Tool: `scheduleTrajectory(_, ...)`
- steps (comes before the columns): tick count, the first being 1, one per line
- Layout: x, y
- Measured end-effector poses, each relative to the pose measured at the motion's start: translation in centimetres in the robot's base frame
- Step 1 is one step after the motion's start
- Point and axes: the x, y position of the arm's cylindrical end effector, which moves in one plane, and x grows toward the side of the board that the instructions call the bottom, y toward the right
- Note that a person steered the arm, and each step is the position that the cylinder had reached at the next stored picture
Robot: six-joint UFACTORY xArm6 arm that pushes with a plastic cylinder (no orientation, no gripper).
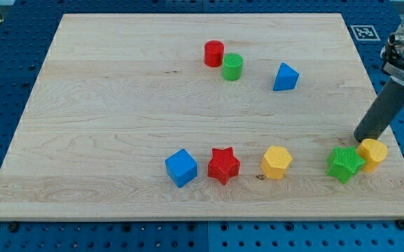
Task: Push the blue triangle closer to the yellow hexagon
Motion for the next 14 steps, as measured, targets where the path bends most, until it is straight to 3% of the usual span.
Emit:
scheduleTrajectory(2, 1.0, 1.1)
scheduleTrajectory(3, -3.7, 1.1)
scheduleTrajectory(5, -18.1, -1.4)
scheduleTrajectory(6, -19.3, -6.4)
scheduleTrajectory(8, -14.4, -9.1)
scheduleTrajectory(11, -13.5, -13.0)
scheduleTrajectory(14, -10.8, -13.3)
